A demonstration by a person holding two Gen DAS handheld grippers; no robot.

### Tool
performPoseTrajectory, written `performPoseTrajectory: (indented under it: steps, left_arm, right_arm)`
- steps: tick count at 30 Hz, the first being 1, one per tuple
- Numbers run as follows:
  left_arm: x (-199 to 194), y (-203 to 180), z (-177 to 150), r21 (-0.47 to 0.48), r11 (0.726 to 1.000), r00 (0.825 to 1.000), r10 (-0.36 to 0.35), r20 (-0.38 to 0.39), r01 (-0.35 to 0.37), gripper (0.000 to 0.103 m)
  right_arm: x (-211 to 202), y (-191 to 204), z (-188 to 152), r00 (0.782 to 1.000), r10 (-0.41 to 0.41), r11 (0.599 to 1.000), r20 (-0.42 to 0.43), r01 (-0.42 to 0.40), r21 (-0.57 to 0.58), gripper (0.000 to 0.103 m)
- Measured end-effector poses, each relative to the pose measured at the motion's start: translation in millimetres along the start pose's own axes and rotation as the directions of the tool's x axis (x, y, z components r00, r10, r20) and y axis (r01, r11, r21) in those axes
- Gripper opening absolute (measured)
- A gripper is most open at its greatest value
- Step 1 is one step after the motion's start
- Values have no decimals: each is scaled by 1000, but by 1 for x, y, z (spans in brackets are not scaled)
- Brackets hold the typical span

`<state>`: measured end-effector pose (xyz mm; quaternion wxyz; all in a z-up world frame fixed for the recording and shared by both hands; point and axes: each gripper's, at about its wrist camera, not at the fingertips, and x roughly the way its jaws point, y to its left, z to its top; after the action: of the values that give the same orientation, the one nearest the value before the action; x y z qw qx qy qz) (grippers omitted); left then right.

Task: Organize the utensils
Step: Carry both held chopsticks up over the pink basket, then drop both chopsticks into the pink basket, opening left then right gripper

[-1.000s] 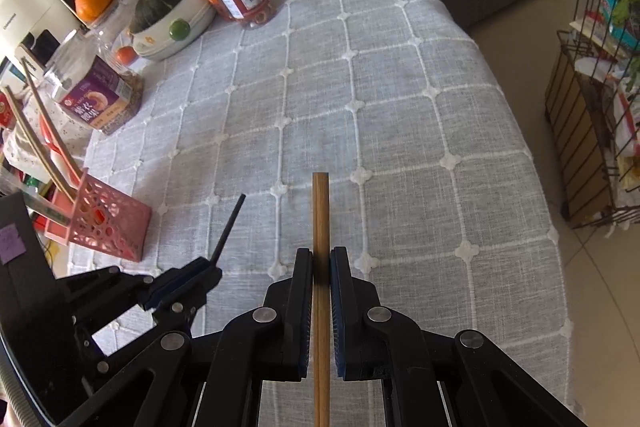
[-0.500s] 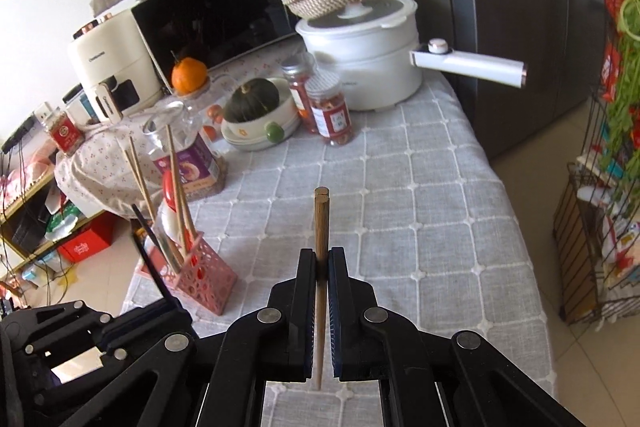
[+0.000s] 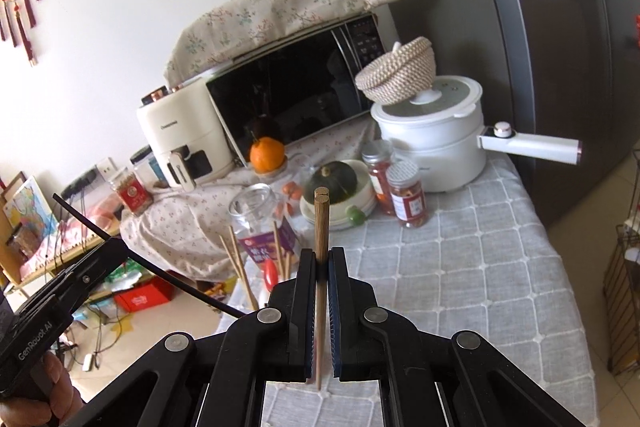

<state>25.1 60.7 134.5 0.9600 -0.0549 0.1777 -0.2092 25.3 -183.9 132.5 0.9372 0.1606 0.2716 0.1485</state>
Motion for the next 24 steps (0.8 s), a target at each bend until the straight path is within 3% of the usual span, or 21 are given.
performPoseTrajectory:
  steps: [7, 14, 24]
  left_arm:
    - [-7, 26, 7, 0, 995, 995, 99, 27, -99, 5]
    - [32, 41, -16, 34, 986, 982, 168, -82, -166, 5]
    - [88, 55, -49, 89, 980, 956, 194, -222, -178, 5]
  right_arm:
    - [9, 16, 8, 997, 70, 997, 30, -71, 20, 4]
    - [28, 26, 8, 995, 88, 996, 40, -89, 23, 4]
    - [57, 40, 2, 997, 67, 997, 38, -65, -31, 4]
